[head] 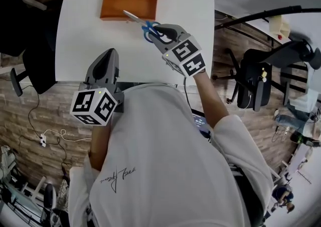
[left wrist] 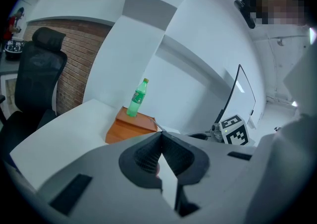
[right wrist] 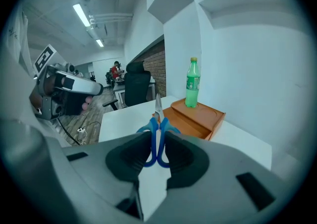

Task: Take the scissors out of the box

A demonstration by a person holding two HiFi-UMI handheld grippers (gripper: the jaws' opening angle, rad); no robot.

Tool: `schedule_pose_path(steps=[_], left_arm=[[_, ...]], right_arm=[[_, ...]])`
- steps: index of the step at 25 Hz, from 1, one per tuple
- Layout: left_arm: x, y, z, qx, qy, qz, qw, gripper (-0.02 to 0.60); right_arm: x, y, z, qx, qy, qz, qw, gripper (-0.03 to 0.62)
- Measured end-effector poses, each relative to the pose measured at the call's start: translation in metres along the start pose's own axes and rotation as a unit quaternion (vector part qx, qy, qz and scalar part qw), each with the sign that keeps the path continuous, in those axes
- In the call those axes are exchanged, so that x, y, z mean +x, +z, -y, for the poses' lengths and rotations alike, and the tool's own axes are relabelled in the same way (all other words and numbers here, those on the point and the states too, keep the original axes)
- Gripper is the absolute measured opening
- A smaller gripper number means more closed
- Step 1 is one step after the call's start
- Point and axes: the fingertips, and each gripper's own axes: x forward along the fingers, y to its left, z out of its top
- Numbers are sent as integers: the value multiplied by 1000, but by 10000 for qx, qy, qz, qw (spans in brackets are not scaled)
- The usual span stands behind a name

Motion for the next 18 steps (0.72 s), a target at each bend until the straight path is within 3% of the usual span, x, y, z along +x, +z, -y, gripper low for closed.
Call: schedule_pose_path(steps=[18], left_arm=[[0,-9,9,116,51,-16,9999,8]], right_arm=[[-51,8,-24,467,-179,785,9957,97]])
